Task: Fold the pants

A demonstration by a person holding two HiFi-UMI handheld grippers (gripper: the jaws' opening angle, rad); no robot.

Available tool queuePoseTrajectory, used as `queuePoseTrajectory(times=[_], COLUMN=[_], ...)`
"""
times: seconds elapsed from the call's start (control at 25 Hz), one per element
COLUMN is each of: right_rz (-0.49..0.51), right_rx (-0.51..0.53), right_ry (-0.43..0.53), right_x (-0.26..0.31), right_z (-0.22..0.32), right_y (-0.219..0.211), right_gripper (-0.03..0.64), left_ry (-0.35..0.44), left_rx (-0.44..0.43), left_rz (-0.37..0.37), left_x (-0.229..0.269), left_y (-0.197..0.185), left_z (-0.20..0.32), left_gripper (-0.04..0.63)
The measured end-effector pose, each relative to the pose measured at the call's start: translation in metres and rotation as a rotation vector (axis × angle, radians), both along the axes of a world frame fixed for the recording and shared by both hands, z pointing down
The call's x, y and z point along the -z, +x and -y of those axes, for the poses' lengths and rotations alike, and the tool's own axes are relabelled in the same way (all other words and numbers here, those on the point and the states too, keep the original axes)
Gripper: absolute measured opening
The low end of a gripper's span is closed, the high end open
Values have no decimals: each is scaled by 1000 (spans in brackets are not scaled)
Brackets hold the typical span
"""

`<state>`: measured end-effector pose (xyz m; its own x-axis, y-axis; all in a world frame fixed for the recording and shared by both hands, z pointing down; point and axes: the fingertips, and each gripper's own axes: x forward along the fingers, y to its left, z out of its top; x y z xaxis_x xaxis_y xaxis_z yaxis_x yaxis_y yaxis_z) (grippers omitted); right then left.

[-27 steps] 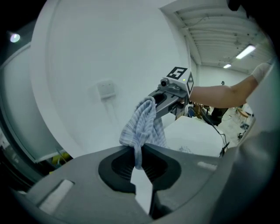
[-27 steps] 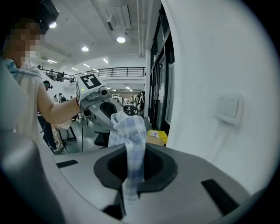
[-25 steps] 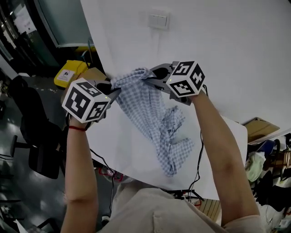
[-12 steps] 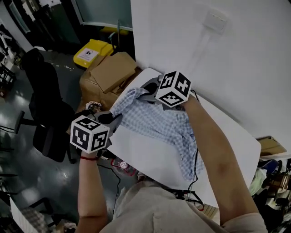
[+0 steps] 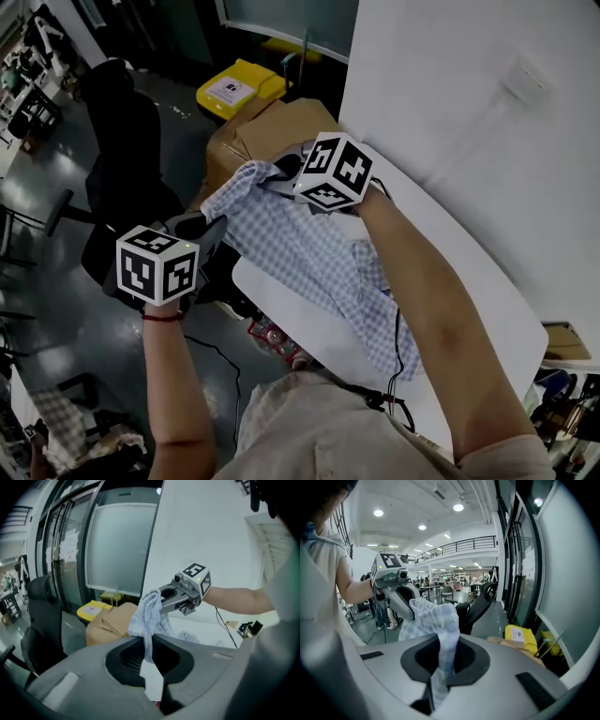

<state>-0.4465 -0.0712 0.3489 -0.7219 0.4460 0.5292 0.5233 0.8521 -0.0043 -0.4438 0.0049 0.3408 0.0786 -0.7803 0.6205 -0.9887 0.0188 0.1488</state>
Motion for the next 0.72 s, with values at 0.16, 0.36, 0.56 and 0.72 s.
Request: queuePoseTrajectory(times=[0.16,0.36,0.56,0.72], right_rz=[197,332,198,91], right_rx=[-27,0,74,22], right_ry=[-11,-97,-194,-246], right_x=[84,144,104,56], right_z=[18,27,25,31], right_y=[-23,26,155,284], right_gripper=[32,33,33,34], left_ry=[68,121,108,39], left_rx=[-12,-167,-382,-551], left_rz=[139,185,56,-24], left_x=[80,133,99,52], left_y=[-25,29,156,287], left_z=[18,29,33,37], left_gripper=[29,29,29,28])
